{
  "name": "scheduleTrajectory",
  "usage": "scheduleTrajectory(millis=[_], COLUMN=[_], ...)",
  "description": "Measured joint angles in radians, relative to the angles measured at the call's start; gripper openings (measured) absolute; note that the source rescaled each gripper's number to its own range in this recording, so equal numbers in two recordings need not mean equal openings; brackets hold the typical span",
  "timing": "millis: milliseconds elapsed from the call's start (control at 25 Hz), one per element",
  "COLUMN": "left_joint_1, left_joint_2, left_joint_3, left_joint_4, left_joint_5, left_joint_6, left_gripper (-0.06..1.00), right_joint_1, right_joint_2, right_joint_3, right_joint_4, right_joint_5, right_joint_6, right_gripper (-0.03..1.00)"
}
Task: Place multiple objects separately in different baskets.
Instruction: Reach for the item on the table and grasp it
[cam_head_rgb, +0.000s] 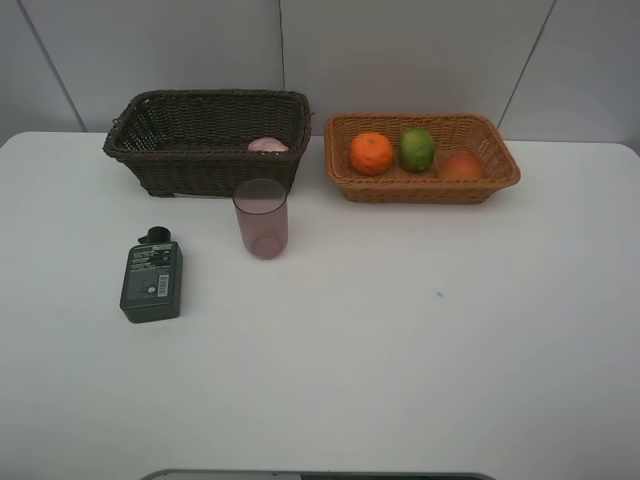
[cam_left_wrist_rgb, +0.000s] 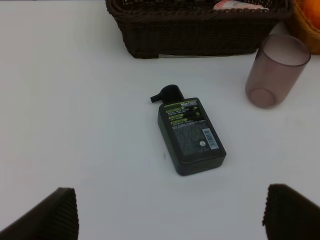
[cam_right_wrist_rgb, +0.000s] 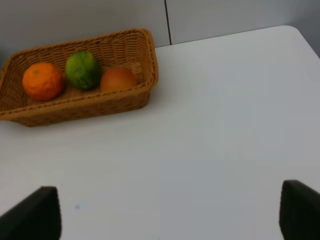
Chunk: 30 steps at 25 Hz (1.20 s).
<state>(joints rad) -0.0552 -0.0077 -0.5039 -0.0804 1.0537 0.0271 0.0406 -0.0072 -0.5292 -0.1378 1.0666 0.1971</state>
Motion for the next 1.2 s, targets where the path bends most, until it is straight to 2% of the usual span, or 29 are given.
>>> scheduleTrajectory(millis=[1000, 1200], left_joint_1=[0.0, 0.0], left_joint_2=[0.002, 0.072], left_joint_3=[0.0, 0.0], left_joint_4=[0.0, 0.0], left_joint_5=[0.0, 0.0], left_joint_6=[0.0, 0.0], left_gripper=[0.96, 0.96], right_joint_1=[0.0, 0.0], right_joint_2=[0.0, 0.0], right_joint_3=[0.0, 0.0], right_joint_4=[0.0, 0.0], right_joint_5=[-0.001, -0.002], right_joint_6=[0.0, 0.0], right_gripper=[0.95, 0.95])
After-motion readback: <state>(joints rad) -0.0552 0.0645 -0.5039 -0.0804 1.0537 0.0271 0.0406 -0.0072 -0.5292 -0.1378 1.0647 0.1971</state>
